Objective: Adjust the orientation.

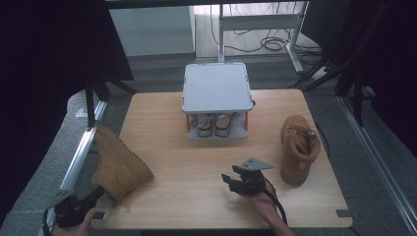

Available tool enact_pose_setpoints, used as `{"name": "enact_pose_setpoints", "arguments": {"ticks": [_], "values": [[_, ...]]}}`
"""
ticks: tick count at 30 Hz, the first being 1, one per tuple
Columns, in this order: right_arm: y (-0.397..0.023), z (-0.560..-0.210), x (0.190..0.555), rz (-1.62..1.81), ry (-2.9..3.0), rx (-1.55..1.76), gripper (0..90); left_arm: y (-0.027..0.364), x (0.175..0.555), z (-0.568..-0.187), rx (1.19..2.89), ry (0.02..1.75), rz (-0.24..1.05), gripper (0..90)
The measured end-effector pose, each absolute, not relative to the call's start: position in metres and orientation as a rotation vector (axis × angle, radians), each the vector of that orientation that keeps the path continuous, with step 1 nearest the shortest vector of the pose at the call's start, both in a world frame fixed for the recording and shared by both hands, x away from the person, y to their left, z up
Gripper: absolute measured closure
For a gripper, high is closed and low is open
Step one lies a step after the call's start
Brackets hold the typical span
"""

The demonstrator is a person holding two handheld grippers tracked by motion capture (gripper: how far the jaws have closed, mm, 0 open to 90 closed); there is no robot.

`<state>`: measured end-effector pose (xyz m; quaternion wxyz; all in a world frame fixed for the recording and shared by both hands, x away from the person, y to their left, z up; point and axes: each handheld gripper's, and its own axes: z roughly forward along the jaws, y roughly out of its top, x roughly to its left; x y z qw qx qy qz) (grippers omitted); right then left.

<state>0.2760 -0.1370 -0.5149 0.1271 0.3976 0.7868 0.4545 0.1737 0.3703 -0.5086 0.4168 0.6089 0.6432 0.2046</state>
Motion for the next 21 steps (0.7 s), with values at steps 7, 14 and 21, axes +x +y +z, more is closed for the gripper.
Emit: {"name": "enact_pose_setpoints", "arguments": {"ticks": [7, 14, 21], "values": [[-0.138, -0.516, 0.273, 1.313, 2.285, 1.163, 44.9, 0.369, 0.182, -0.512, 1.545, 1.606, 0.492, 89.5], [-0.142, -0.516, 0.271, 1.305, 2.272, 1.176, 44.8, 0.365, 0.187, -0.509, 1.552, 1.596, 0.496, 89.6], [-0.146, -0.517, 0.270, 1.299, 2.258, 1.193, 44.8, 0.360, 0.193, -0.506, 1.561, 1.580, 0.507, 89.6]]}}
